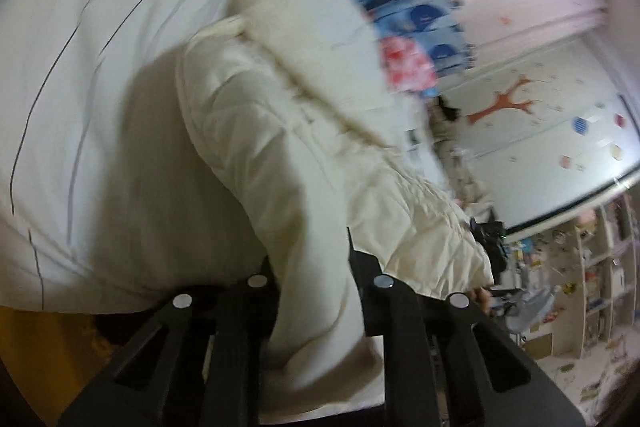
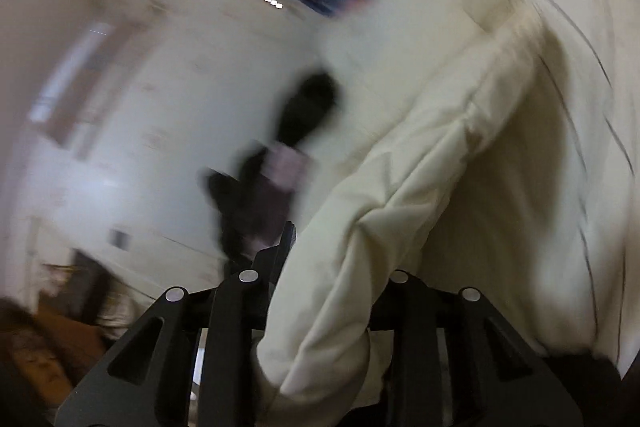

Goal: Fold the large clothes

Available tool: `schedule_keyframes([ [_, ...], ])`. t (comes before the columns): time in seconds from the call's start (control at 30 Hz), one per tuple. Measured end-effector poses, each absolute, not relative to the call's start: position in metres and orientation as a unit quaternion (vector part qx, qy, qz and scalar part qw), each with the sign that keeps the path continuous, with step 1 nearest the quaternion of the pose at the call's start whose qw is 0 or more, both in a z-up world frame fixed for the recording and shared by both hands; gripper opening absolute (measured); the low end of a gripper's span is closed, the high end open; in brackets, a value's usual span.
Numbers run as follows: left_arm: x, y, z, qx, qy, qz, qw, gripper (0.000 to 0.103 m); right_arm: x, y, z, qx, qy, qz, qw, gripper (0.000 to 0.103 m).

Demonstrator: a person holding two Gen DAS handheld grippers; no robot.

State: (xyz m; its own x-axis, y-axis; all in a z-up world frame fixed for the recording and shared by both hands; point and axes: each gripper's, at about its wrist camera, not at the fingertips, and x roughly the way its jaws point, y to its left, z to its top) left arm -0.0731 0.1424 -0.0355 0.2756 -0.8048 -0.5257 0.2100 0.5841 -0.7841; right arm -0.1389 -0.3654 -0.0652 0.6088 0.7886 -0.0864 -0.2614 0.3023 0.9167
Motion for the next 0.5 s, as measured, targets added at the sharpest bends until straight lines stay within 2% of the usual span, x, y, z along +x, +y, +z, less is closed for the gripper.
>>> schedule_keyframes([
  [0.13,-0.101,0.141,0.023,-0.279,0.457,-0.382,0.753,0.017,-0.163,-0.392,-0.007,0.455,0.234,0.355,0.782,0.026],
  [0.23,-0.13,0.144,0.032,-0.223,0.482,-0.405,0.744,0.018,-0.194,-0.405,0.009,0.427,0.253,0.358,0.791,0.026],
  [0.27,-0.138,0.145,0.025,-0.201,0.498,-0.407,0.739,0.026,-0.207,-0.41,0.003,0.417,0.279,0.352,0.79,0.032],
  [0.3,-0.147,0.149,0.014,-0.177,0.521,-0.402,0.732,0.032,-0.214,-0.41,-0.002,0.406,0.304,0.343,0.791,0.047],
  [0.33,-0.154,0.157,-0.001,-0.159,0.544,-0.378,0.732,0.042,-0.225,-0.41,-0.011,0.387,0.337,0.324,0.795,0.056],
  [0.37,-0.157,0.168,-0.012,-0.155,0.558,-0.355,0.734,0.042,-0.236,-0.414,-0.026,0.372,0.372,0.295,0.798,0.068],
  [0.43,-0.161,0.203,-0.029,-0.169,0.576,-0.286,0.747,0.043,-0.255,-0.427,-0.055,0.358,0.428,0.212,0.802,0.069],
  [0.5,-0.158,0.23,-0.02,-0.198,0.55,-0.254,0.771,0.052,-0.266,-0.441,-0.062,0.358,0.435,0.157,0.811,0.069],
])
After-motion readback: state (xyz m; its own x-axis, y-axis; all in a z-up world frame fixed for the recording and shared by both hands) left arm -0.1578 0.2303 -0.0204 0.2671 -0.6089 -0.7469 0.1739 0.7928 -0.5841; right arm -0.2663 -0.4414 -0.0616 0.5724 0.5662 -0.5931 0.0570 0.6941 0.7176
